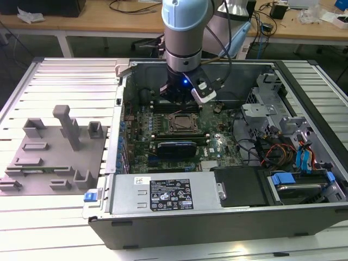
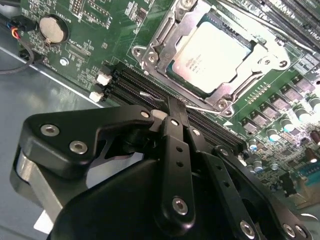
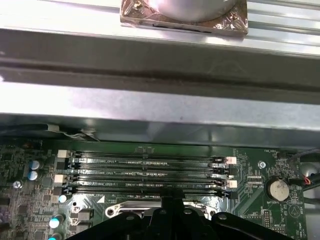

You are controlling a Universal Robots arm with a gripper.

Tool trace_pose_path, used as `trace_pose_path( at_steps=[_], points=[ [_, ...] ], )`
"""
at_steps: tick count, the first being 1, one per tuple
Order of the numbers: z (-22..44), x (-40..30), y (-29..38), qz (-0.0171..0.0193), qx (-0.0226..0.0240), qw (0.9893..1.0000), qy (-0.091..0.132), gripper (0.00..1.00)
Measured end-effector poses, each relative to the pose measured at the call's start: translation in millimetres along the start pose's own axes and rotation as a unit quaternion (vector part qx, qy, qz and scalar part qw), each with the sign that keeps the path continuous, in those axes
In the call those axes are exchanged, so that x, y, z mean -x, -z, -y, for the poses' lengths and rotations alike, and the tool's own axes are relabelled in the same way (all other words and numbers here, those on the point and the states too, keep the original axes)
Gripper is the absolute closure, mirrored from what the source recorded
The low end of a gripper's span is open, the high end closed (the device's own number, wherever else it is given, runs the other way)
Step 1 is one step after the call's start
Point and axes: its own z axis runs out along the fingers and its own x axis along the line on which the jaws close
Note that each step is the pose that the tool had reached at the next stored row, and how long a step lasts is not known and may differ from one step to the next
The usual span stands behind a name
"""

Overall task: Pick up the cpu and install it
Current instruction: 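Install the first cpu locking lever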

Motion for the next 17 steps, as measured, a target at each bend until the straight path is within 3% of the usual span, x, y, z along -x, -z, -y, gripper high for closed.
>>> trace_pose_path(
  at_steps=[5, 13, 17],
  points=[
    [0.2, -0.5, -3.3, 0.0062, -0.0019, 0.9999, -0.015, 0.89],
    [-2.9, -2.1, -6.2, 0.0110, -0.0037, 0.9995, -0.029, 0.89],
    [-2.6, -3.1, -8.8, 0.0154, -0.0061, 0.9992, -0.037, 0.89]
  ],
)
